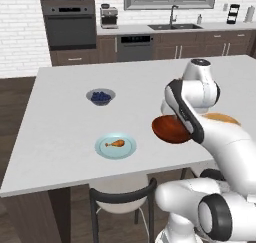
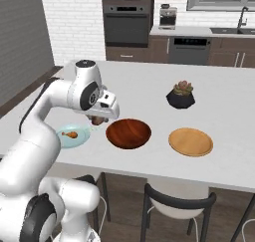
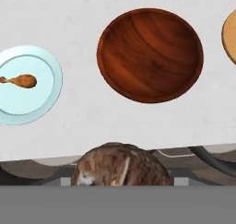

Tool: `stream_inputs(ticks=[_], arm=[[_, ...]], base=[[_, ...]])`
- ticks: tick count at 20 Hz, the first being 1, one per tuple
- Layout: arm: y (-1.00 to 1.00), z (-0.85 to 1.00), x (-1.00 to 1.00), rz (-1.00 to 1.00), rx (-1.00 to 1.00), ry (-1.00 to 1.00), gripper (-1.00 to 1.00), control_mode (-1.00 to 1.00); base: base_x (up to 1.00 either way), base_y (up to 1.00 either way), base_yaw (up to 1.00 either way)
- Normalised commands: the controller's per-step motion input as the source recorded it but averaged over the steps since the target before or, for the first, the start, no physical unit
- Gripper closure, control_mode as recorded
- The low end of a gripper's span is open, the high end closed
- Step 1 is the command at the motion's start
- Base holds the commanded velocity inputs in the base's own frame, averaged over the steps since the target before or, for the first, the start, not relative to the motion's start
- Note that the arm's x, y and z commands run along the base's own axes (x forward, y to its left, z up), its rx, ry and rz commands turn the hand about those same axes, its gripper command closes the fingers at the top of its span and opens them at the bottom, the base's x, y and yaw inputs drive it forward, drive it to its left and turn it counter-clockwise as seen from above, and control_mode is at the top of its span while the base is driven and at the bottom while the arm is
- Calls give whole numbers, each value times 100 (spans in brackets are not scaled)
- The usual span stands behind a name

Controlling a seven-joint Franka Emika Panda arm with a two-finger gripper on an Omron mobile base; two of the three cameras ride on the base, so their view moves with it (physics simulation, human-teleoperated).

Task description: Pick the chicken drumstick and mushroom from their plates and place them in the bowl. Then put the bowl in the fridge.

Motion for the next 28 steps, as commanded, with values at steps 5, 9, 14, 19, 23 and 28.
stream_inputs(ticks=[5,9,14,19,23,28], arm=[[-63,-76,86,-5,0,3,100,-100],[-51,-88,74,-4,0,3,100,-100],[-33,-74,51,-1,0,2,100,-100],[-4,-36,26,0,0,8,100,-100],[0,-29,31,0,0,5,100,-100],[0,-29,34,0,0,1,100,-100]], base=[[0,0,0],[0,0,0],[0,0,0],[0,0,0],[0,0,0],[0,0,0]])
